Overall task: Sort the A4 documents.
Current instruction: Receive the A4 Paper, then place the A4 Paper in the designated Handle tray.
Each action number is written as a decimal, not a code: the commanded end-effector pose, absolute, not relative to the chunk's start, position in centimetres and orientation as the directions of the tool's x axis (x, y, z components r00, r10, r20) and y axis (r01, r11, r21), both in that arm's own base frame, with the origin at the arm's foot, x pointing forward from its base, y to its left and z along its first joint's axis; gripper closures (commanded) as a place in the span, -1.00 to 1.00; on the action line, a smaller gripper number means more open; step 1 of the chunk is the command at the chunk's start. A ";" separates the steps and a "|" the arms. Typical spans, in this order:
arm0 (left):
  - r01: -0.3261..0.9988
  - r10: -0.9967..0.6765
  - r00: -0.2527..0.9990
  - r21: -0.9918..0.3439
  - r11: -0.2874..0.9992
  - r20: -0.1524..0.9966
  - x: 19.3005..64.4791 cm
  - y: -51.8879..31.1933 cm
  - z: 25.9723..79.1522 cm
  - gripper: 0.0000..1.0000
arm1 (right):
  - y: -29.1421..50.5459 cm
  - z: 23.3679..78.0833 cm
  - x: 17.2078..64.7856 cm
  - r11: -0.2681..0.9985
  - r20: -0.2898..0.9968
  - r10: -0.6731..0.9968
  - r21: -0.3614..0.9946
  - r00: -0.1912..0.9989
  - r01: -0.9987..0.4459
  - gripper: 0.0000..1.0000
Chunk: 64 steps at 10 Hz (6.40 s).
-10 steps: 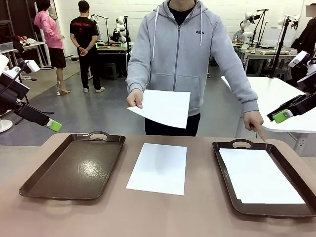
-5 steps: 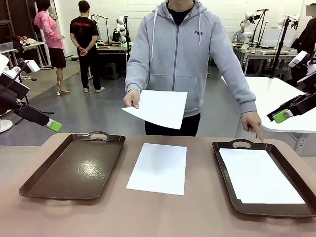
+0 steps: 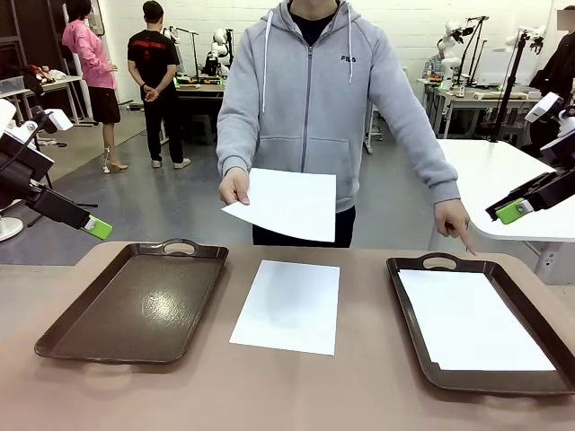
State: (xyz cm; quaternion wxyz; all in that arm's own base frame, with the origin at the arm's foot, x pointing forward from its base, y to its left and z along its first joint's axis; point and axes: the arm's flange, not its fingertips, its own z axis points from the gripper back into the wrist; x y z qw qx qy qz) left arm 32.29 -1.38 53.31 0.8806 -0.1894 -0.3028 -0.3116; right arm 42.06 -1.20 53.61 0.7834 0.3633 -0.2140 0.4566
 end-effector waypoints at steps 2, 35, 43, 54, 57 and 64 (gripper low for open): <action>0.666 -0.431 0.622 -0.151 0.731 0.654 32.3 -1.3 53.3 -1.00 | -1.2 53.7 42.1 0.320 0.668 0.560 0.371 0.490 -0.872 -1.00; 0.666 -0.431 0.622 -0.151 0.731 0.654 32.3 -1.3 53.3 -1.00 | 24.0 40.3 55.6 0.076 0.345 -0.009 0.936 0.939 -0.343 -1.00; 0.666 -0.431 0.622 -0.151 0.731 0.654 32.3 -1.3 53.3 -1.00 | 22.9 40.4 56.0 0.058 0.315 -0.043 0.948 0.948 -0.313 0.35; 0.666 -0.431 0.622 -0.151 0.731 0.654 32.3 -1.3 53.3 -1.00 | 22.5 40.4 55.7 0.069 0.306 -0.007 0.950 0.952 -0.305 1.00; 0.666 -0.431 0.622 -0.151 0.731 0.654 32.3 -1.3 53.3 -1.00 | 22.5 40.4 55.7 0.069 0.306 -0.007 0.950 0.952 -0.305 1.00; 0.666 -0.431 0.622 -0.151 0.731 0.654 32.3 -1.3 53.3 -1.00 | 22.5 40.4 55.7 0.069 0.306 -0.007 0.950 0.952 -0.305 1.00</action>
